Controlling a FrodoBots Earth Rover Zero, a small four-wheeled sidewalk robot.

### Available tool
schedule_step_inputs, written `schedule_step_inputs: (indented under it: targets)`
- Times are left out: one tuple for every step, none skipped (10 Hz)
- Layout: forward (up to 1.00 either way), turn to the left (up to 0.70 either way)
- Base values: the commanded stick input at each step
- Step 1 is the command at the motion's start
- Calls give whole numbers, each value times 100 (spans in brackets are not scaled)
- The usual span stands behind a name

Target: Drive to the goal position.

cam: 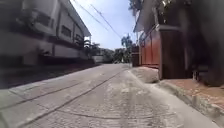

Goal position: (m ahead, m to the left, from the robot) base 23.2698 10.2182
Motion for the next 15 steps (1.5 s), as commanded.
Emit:
schedule_step_inputs:
  targets:
    - [100,-2]
    - [100,0]
    - [100,0]
    - [100,0]
    - [100,0]
    - [100,-12]
    - [100,-8]
    - [100,-3]
    - [100,-2]
    - [100,-3]
    - [100,-3]
    - [100,-1]
    - [100,0]
    - [100,0]
    - [100,0]
